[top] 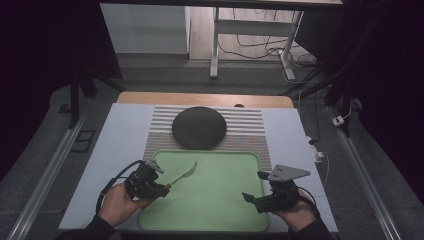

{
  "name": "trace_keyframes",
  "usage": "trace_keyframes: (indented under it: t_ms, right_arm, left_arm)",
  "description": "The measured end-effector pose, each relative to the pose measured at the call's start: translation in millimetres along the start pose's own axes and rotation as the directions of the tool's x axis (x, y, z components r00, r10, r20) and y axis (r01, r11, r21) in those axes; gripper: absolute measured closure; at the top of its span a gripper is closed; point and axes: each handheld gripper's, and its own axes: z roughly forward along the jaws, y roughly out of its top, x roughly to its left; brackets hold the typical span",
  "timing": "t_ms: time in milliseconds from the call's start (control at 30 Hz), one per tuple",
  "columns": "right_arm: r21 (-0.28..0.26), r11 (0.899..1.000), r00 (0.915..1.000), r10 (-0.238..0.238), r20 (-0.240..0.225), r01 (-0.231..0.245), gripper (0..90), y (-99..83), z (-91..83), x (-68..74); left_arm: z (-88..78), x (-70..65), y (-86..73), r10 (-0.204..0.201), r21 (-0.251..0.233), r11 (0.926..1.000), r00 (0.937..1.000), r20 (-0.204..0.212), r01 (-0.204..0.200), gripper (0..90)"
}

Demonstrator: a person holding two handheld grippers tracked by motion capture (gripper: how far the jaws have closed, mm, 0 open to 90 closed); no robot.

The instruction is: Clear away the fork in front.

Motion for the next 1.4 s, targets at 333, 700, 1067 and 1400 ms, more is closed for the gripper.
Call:
trace_keyframes:
  t_ms: [333, 700, 1067, 1400]
  right_arm:
    - [0.010, 0.999, 0.9971, 0.041, 0.064, -0.042, 0.0, -11.5, -9.8, -1.0]
    - [0.036, 0.996, 0.9933, 0.083, 0.080, -0.086, 0.0, -20.5, -18.7, 0.4]
    - [0.032, 0.994, 0.9893, 0.104, 0.102, -0.108, 0.0, -23.3, -24.6, 0.9]
    - [0.039, 0.994, 0.9898, 0.096, 0.105, -0.101, 0.0, -23.2, -24.1, 1.2]
  left_arm:
    - [18.0, 6.9, 1.2, -0.163, 0.024, 0.9863, 0.9862, -0.031, 0.164, 79.4]
    - [35.0, 9.5, 0.4, -0.223, 0.073, 0.9699, 0.9674, -0.121, 0.232, 79.0]
    - [20.2, 15.9, -0.3, -0.190, 0.013, 0.9815, 0.9806, -0.047, 0.191, 69.4]
    - [9.3, 24.0, 14.4, -0.121, -0.064, 0.9907, 0.9925, -0.016, 0.120, 88.2]
